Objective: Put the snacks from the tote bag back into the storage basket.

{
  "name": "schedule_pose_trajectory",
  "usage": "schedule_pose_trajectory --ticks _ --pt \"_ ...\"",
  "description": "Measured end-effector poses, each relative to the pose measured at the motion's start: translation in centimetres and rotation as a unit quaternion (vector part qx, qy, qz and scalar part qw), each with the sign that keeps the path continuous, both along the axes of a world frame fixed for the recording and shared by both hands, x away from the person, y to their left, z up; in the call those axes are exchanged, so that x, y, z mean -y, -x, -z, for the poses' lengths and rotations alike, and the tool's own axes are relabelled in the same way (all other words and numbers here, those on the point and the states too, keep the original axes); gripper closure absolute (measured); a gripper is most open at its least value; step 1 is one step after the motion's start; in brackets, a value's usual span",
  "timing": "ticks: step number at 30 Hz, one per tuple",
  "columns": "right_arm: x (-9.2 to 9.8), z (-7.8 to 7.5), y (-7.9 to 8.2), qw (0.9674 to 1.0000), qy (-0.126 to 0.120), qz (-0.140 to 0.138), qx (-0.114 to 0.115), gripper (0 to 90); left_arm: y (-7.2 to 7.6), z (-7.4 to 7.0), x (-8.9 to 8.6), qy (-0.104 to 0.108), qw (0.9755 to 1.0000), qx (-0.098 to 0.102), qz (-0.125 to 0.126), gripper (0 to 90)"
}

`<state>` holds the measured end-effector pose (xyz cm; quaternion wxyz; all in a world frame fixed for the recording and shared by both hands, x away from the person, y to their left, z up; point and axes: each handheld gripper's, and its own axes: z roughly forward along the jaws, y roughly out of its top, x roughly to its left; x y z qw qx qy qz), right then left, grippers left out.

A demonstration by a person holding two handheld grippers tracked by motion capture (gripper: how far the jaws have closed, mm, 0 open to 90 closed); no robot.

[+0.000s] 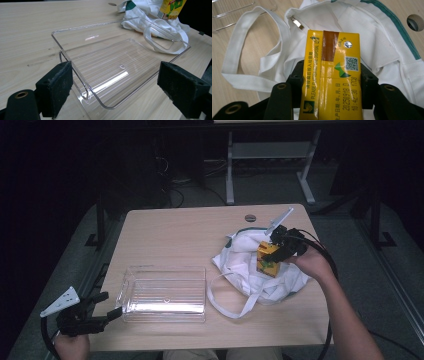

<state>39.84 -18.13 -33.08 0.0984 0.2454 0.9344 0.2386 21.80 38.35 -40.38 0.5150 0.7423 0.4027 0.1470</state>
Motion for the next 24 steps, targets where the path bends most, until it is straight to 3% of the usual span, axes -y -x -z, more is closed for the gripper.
schedule_pose_trajectory --ticks 13,24 --pt "-0.3 -1.8 1.8 0.9997 -0.021 -0.011 -0.001 51.5 0.0 0.0 0.0 -0.001 1.0000 0.000 -0.002 12.7" --pt "-0.7 -2.3 3.1 0.9996 -0.013 -0.027 0.004 51.5 0.0 0.0 0.0 -0.001 1.0000 -0.001 -0.005 12.8"
